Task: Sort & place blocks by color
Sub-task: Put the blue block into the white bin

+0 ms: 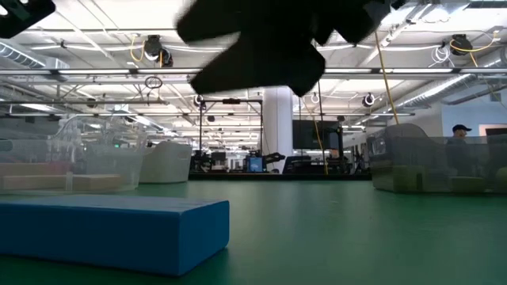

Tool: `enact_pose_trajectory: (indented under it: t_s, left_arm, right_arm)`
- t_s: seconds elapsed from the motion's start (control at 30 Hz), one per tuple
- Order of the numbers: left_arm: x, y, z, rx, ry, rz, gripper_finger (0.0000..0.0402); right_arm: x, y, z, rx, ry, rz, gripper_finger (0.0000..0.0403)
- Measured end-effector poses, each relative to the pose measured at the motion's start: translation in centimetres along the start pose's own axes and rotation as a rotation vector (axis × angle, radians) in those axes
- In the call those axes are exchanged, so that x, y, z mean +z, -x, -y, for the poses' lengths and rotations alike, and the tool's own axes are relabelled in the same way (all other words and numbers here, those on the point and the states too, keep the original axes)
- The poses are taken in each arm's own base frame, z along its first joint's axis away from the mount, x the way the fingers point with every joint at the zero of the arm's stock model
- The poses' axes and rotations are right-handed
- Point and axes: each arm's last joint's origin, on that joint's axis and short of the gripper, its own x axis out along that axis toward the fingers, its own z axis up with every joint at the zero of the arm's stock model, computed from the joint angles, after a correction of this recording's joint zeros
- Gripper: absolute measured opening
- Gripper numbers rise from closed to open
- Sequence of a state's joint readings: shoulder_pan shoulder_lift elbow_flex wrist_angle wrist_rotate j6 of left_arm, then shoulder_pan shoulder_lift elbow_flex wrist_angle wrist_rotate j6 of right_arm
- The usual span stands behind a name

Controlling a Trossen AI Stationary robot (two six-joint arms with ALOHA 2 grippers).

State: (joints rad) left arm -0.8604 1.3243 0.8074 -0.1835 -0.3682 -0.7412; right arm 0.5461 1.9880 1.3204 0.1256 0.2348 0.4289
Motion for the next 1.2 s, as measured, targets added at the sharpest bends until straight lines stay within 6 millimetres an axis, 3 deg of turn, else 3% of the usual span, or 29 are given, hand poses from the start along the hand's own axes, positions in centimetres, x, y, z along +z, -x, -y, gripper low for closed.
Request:
enact_pose_trajectory:
  t_s: [0.2,0.37,0.7,0.87,1.2]
  left_arm:
    - [0.2,0.0,-0.1,0.029,0.053,0.037,0.0184]
    - [0.4,0.0,0.0,0.028,0.144,0.070,0.0184]
    - [0.4,0.0,0.0,0.035,0.222,0.084,0.0184]
    - [0.4,0.0,0.0,0.035,0.236,0.084,0.0184]
    - [0.4,0.0,0.0,0.040,0.174,0.083,0.0184]
  right_arm:
    - [-0.5,-1.9,-1.5,0.105,0.039,0.167,0.0196]
    - [-1.7,-2.8,-2.5,0.207,0.050,0.186,0.0196]
    - [-3.5,-3.2,-2.6,-0.059,0.091,0.180,0.0196]
    - [-4.0,-2.9,-3.4,-0.037,0.025,0.173,0.0196]
    - [-5.1,-2.6,-4.1,-0.065,0.199,0.112,0.0196]
